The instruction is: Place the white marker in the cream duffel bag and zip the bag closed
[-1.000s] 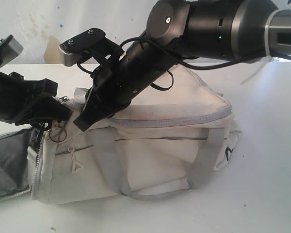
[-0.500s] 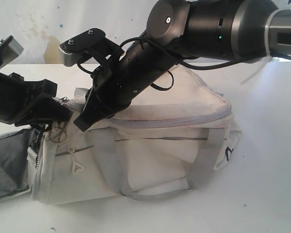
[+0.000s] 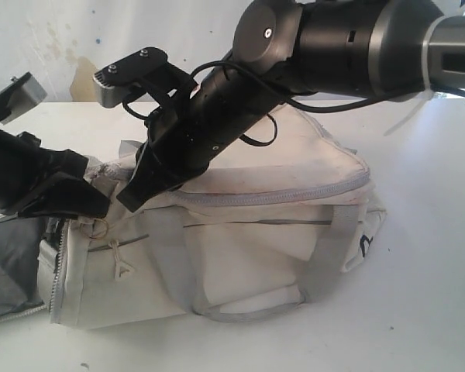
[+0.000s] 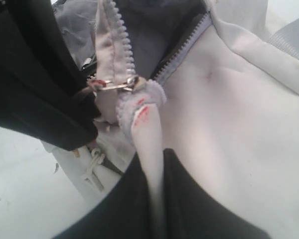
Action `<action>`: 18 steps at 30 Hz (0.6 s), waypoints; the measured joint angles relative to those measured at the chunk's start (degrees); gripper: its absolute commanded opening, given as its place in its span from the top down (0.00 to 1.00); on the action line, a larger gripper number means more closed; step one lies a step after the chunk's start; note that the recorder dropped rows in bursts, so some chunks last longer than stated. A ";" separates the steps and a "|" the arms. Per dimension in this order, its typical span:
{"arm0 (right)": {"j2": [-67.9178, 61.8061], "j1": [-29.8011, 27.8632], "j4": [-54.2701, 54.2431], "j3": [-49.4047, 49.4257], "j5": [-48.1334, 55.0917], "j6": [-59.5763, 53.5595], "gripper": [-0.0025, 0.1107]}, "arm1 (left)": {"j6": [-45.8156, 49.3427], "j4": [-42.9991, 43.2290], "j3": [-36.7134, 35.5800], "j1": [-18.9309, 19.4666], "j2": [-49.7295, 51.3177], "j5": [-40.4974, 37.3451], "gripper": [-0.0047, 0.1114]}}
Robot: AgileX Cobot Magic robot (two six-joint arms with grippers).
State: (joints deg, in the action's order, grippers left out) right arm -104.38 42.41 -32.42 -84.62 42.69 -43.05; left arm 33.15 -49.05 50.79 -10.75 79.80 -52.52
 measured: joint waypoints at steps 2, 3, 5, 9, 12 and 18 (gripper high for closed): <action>0.00 0.00 0.00 0.00 0.00 0.00 0.98 | 0.00 0.13 0.00 0.00 0.00 -0.24 0.81; 0.00 0.00 0.00 0.00 0.00 0.00 0.98 | 0.00 0.26 0.00 0.00 0.00 -0.36 0.81; 0.00 0.00 0.00 0.00 0.00 0.00 0.98 | 0.00 0.35 0.00 0.00 0.00 -0.36 0.84; 0.00 0.00 0.00 0.00 0.00 0.00 0.98 | 0.00 0.39 0.00 0.00 0.00 -0.04 0.96; 0.00 0.00 0.00 0.00 0.23 0.00 0.98 | 0.13 0.64 0.00 0.00 0.00 -0.02 0.96; 0.00 0.00 1.64 0.00 0.52 0.00 0.98 | -3.66 5.54 4.52 0.00 0.00 -3.90 0.96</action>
State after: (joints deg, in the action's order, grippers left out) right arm -104.38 42.41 -30.78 -84.62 43.20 -43.05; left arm 29.49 -43.51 55.31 -10.75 79.80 -56.41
